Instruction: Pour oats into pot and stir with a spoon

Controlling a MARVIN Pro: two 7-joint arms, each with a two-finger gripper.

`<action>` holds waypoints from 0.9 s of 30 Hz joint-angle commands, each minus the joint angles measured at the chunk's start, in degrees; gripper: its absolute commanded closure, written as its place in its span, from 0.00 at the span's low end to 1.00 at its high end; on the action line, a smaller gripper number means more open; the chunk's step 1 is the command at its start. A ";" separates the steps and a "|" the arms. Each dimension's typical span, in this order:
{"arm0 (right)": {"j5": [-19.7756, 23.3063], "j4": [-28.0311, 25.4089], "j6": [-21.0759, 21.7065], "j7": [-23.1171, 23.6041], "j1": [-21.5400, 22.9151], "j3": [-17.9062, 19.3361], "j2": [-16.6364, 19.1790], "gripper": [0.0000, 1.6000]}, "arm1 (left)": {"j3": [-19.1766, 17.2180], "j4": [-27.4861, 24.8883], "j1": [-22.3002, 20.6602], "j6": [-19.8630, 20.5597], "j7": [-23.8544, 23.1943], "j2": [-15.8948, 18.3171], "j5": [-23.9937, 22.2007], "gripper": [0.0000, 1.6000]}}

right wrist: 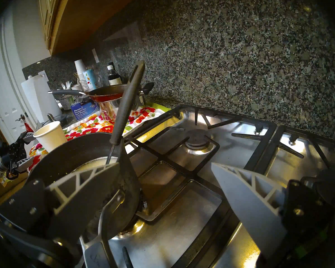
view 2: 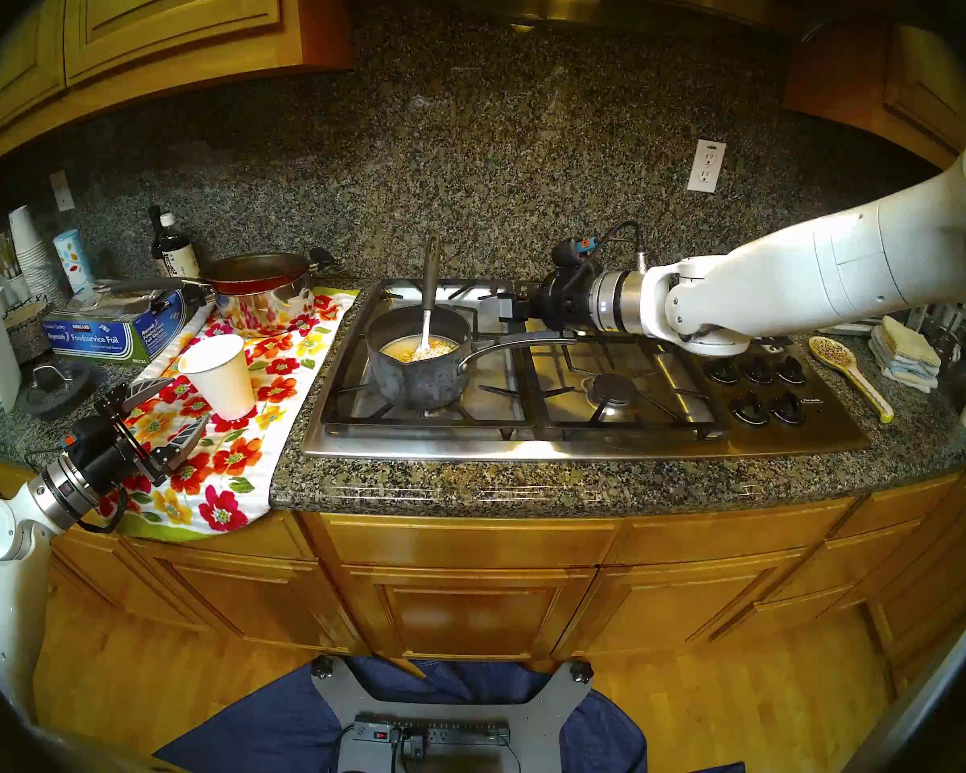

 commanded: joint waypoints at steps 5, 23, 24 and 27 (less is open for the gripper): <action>-0.04 0.52 -0.59 0.04 2.02 0.92 0.09 0.00 | -7.67 -5.76 4.64 2.08 -2.74 -0.14 -5.46 0.00; -0.06 0.48 -0.63 0.01 2.07 0.91 0.10 0.00 | -10.93 -7.33 5.81 5.98 -4.56 -1.01 -7.33 0.00; -0.06 0.47 -0.63 0.01 2.07 0.91 0.10 0.00 | -10.95 -7.34 5.78 6.02 -4.59 -1.04 -7.32 0.00; -0.06 0.47 -0.63 0.01 2.07 0.91 0.10 0.00 | -11.02 -7.36 5.67 6.19 -4.72 -1.15 -7.25 0.00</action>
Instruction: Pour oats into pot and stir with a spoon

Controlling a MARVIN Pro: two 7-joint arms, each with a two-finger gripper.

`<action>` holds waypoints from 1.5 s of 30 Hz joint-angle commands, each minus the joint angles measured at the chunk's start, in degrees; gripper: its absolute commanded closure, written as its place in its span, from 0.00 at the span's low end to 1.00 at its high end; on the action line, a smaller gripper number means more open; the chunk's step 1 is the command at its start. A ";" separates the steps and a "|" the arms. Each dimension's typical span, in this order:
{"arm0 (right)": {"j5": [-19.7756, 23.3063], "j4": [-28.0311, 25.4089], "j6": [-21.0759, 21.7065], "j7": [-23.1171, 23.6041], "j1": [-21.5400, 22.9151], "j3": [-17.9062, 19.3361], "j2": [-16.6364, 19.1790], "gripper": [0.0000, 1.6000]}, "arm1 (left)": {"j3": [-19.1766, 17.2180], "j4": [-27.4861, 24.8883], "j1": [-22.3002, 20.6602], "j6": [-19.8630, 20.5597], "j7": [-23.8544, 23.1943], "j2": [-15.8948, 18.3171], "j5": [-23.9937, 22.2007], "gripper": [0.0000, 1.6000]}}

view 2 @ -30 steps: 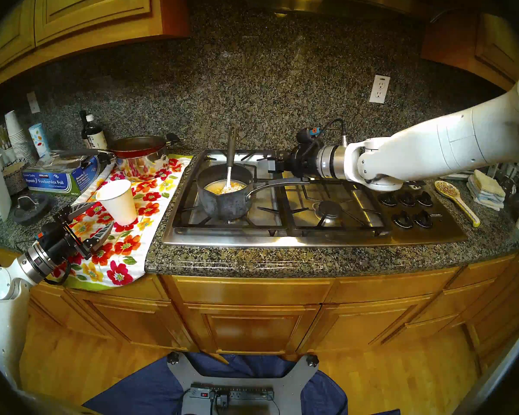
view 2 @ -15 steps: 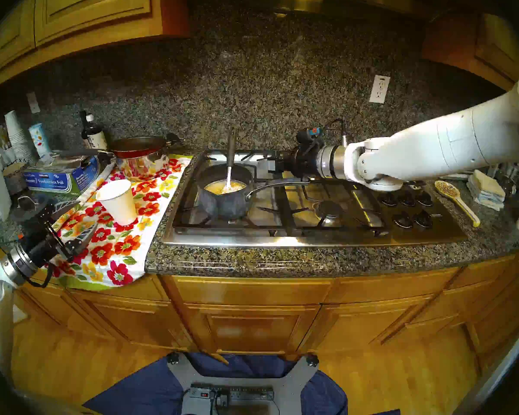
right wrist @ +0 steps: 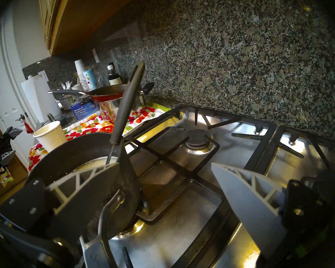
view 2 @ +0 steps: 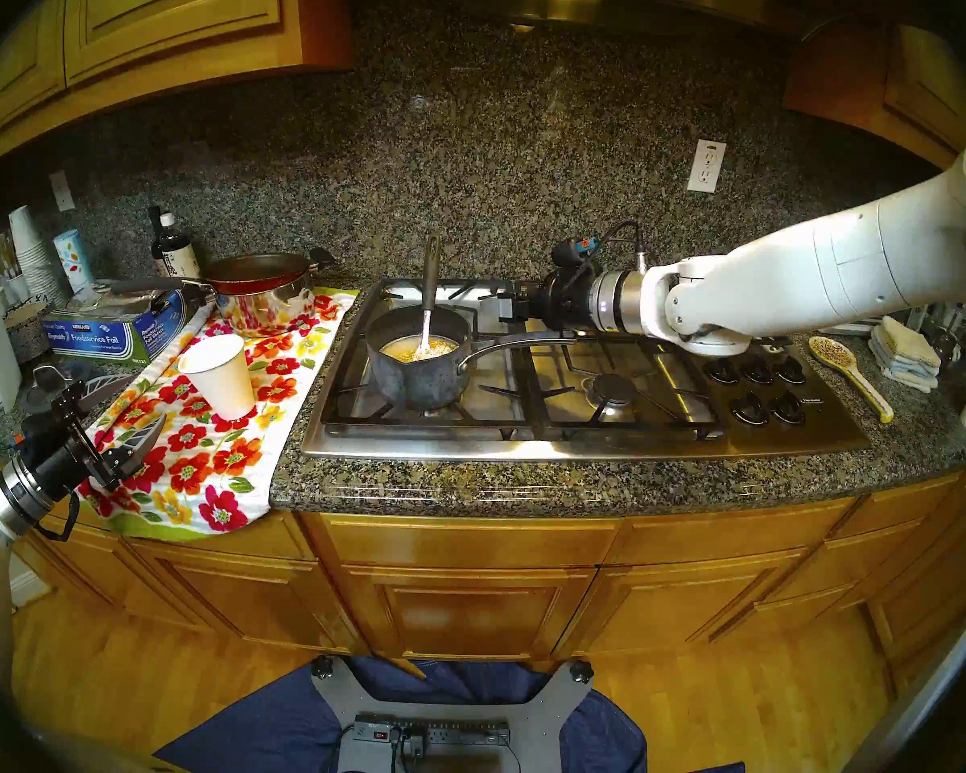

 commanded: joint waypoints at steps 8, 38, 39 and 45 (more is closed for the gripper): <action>0.63 1.46 -0.54 0.38 0.39 2.14 -0.95 0.00 | -1.42 -1.36 -1.03 -0.07 0.26 -0.27 -1.14 0.00; 7.47 14.13 0.88 8.29 -11.48 12.20 -7.31 0.00 | -1.43 -1.37 -1.06 -0.13 0.27 -0.32 -1.08 0.00; 7.59 14.46 0.97 8.48 -11.70 12.31 -7.45 0.00 | -1.43 -1.37 -1.06 -0.13 0.27 -0.33 -1.08 0.00; 8.40 16.20 1.62 9.66 -12.95 13.25 -8.30 0.00 | -1.43 -1.37 -1.07 -0.13 0.27 -0.33 -1.08 0.00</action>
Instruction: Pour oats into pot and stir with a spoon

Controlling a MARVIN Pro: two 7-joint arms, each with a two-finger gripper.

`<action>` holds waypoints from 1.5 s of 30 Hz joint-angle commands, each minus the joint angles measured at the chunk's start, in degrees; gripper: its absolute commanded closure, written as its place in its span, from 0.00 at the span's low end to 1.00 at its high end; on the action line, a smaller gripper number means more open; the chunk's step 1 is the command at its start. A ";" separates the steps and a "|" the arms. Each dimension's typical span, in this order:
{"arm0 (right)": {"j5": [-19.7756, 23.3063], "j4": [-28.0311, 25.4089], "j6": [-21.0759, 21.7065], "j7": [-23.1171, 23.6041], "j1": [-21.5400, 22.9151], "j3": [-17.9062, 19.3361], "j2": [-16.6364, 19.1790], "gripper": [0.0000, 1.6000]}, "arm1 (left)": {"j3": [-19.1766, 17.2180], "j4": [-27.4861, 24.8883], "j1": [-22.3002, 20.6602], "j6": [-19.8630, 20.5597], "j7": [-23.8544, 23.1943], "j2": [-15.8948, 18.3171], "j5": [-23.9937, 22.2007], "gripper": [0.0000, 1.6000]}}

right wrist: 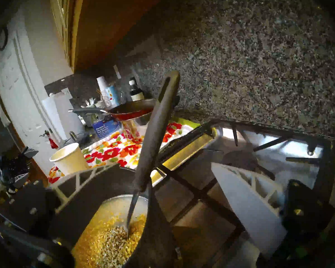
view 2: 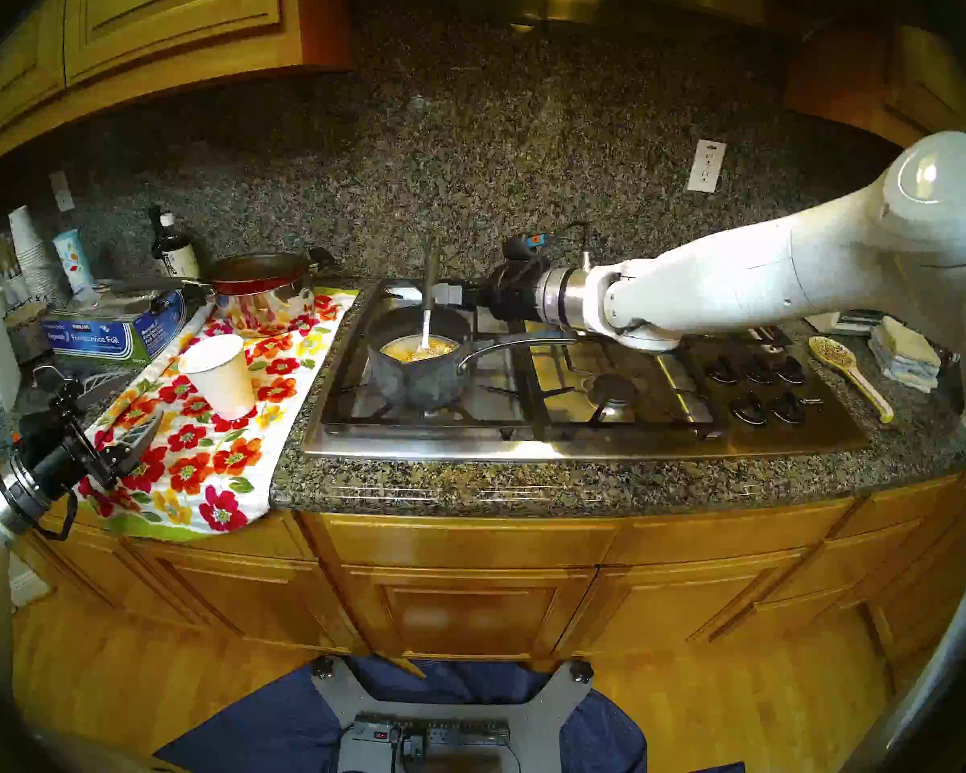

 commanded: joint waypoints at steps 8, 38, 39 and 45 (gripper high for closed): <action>1.97 5.33 1.04 2.84 -1.31 3.36 -2.05 0.00 | -1.02 -1.11 -0.83 -0.17 0.08 0.25 -1.08 0.00; 3.63 12.43 1.82 5.86 -5.45 5.19 -6.85 0.00 | -1.03 -1.12 -0.83 -0.16 0.06 0.23 -1.09 0.00; 3.64 12.59 1.84 5.98 -5.55 5.19 -6.92 0.00 | -1.03 -1.12 -0.83 -0.16 0.06 0.23 -1.09 0.00; 4.00 13.30 1.70 6.64 -6.10 5.31 -7.30 1.00 | -1.04 -1.12 -0.84 -0.15 0.06 0.22 -1.09 0.00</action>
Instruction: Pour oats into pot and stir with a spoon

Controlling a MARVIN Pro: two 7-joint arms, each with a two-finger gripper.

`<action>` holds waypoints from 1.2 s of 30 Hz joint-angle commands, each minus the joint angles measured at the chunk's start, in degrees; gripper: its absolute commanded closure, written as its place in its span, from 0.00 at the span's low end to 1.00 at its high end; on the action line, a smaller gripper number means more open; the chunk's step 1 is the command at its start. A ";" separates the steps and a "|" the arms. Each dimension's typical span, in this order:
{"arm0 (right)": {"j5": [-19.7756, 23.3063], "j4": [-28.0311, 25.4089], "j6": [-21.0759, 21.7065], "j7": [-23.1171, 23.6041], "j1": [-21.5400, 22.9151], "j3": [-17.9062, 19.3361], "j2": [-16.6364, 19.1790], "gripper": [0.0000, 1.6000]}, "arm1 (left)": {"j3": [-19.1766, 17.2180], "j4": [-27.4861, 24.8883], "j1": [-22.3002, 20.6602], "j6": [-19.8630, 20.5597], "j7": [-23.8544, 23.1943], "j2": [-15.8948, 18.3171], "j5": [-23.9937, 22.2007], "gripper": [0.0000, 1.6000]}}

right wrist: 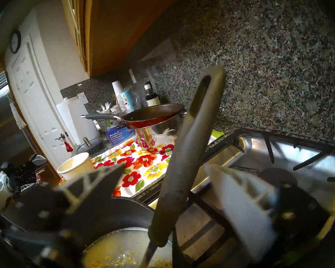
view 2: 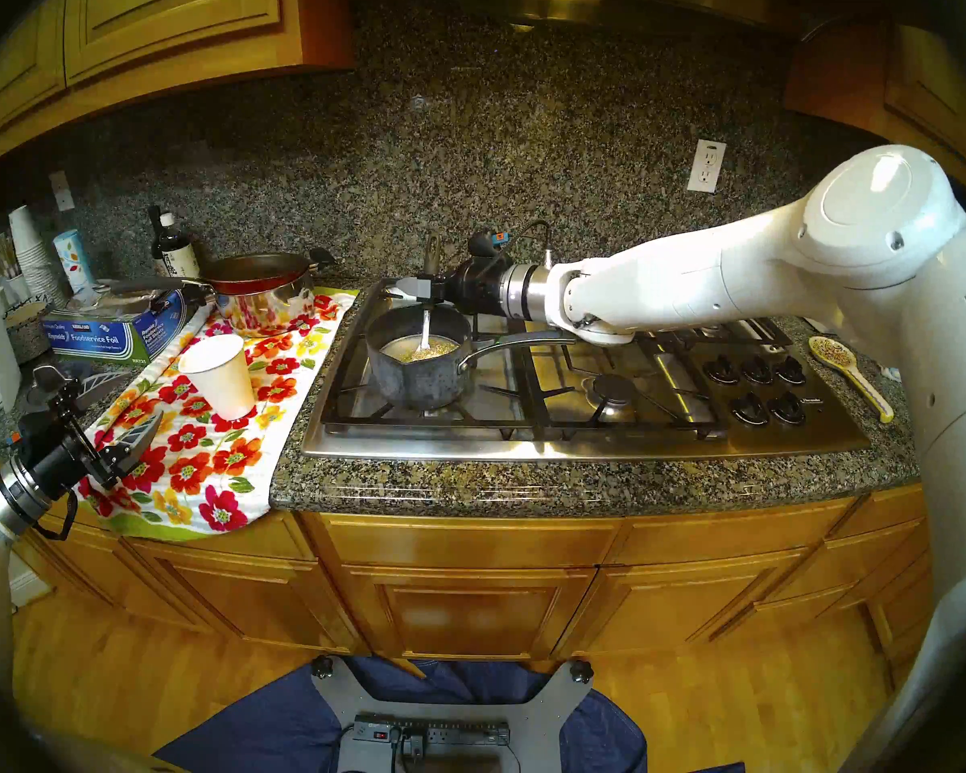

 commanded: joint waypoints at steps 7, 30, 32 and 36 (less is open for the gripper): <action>0.75 1.65 -0.40 1.10 0.94 1.36 -0.43 1.00 | -1.00 -1.08 -0.81 -0.11 0.06 0.28 -1.08 0.00; 0.27 3.56 -7.36 -2.26 1.65 1.69 -1.41 1.00 | -0.95 -1.03 -0.82 -0.17 0.10 0.31 -0.96 0.00; -0.18 3.78 -8.01 -1.89 1.77 1.64 -1.58 1.00 | -0.95 -1.03 -0.82 -0.17 0.10 0.31 -0.95 0.00; -0.45 2.80 -10.55 -0.79 1.82 2.15 -1.05 1.00 | -0.95 -1.03 -0.82 -0.17 0.10 0.31 -0.95 0.00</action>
